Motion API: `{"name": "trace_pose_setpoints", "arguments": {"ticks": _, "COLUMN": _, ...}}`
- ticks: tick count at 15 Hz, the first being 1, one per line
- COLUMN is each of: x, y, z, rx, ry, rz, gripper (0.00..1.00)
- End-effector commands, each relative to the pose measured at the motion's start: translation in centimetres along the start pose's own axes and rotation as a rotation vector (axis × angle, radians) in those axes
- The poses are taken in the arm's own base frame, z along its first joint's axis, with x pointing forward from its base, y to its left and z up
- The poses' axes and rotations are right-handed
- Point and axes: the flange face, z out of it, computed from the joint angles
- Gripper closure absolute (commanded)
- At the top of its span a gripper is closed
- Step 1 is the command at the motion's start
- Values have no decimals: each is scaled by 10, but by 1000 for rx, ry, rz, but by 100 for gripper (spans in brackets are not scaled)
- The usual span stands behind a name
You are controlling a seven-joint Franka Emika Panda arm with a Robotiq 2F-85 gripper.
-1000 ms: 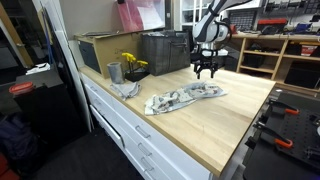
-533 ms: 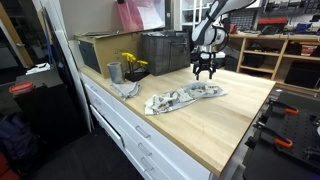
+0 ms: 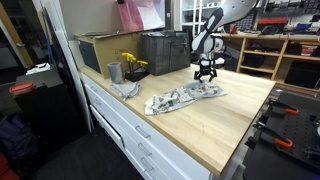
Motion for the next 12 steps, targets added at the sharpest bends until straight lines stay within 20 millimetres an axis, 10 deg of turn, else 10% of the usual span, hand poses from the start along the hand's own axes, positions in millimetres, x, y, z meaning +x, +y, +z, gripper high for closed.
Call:
{"name": "trace_pose_setpoints", "arguments": {"ticks": 1, "x": 12, "y": -2, "z": 2, "rx": 10, "ry": -10, "rz": 27, "gripper": 57}}
{"name": "trace_pose_setpoints", "arguments": {"ticks": 7, "x": 27, "y": -8, "z": -22, "rx": 14, "ry": 15, "rz": 26, "gripper": 99}}
{"name": "trace_pose_setpoints", "arguments": {"ticks": 12, "x": 45, "y": -15, "z": -45, "rx": -6, "ry": 77, "rz": 73, "gripper": 98}}
